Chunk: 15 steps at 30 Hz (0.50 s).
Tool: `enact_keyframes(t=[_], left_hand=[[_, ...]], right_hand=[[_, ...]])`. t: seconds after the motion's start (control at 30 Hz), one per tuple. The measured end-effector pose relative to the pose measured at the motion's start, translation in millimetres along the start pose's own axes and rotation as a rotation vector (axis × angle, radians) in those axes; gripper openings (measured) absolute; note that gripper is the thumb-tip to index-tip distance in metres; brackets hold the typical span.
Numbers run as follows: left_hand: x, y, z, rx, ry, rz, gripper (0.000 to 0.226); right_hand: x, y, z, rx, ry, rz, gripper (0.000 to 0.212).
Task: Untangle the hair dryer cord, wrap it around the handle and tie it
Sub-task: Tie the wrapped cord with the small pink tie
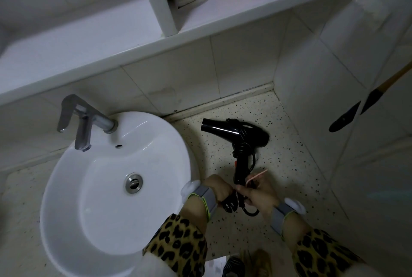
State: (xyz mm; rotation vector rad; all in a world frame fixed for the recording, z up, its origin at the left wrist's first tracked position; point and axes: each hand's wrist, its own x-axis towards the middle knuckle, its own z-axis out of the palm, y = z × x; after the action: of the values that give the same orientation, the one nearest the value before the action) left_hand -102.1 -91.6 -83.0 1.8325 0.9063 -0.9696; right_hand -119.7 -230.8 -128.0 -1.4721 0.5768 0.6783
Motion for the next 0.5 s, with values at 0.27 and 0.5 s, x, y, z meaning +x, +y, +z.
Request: enact_keyframes(t=[0.27, 0.5], left_hand=[[-2, -16, 17, -0.300, -0.002, -0.047, 0.025], [-12, -23, 24, -0.492, -0.243, -0.142, 0.026]], right_hand=[[6, -1, 1, 0.095, 0.003, 0.066, 0.039], [7, -1, -8, 0.253, -0.039, 0.089, 0.041]])
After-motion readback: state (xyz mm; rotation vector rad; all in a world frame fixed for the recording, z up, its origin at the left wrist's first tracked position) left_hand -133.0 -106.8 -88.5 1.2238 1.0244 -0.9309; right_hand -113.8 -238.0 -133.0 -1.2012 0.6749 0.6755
